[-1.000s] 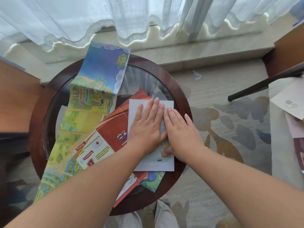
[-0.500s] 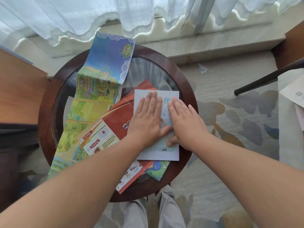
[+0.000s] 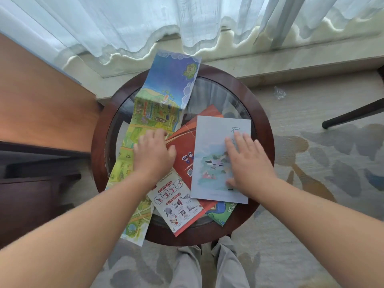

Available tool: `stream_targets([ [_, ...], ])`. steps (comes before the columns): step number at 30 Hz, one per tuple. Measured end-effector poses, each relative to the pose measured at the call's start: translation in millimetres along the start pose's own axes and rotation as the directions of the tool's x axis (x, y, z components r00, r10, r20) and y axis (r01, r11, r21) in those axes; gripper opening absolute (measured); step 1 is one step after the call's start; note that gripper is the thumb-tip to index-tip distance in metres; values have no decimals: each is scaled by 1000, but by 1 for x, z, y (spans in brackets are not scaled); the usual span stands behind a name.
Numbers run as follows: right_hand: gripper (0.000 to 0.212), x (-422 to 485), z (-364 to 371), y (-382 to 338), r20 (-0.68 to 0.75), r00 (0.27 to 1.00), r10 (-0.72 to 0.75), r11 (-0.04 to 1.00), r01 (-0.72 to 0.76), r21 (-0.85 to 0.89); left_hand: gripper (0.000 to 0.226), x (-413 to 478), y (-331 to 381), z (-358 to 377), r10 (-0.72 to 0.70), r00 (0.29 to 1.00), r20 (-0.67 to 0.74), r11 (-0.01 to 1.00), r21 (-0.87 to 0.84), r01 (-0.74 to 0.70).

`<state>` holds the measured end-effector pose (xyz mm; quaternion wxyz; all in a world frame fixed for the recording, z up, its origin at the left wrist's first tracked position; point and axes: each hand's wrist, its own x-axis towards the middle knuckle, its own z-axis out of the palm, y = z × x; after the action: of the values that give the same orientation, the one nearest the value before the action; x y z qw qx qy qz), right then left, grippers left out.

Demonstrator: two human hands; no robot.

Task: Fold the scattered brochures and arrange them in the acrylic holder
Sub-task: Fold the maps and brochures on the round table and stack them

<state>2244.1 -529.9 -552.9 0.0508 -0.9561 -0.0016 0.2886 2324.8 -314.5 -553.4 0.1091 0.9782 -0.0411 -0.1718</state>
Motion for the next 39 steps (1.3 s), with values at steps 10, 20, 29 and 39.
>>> stream_targets([
  [10, 105, -4, 14, -61, 108, 974, -201, 980, 200, 20, 37, 42, 12, 0, -290, 934, 206, 956, 101, 275],
  [20, 94, -11, 10, -56, 100, 987, -129, 991, 125, 46, 22, 31, 24, -69, 59, 991, 123, 989, 130, -76],
  [29, 93, 1, -44, -44, -53, 997, 50, 746, -2, 666, 20, 34, 25, -199, 371, 870, 326, 908, 68, -413],
  [39, 17, 7, -74, -14, 46, 996, 81, 3, -47, 999, 23, 21, 25, -209, 437, 839, 323, 899, -196, -392],
])
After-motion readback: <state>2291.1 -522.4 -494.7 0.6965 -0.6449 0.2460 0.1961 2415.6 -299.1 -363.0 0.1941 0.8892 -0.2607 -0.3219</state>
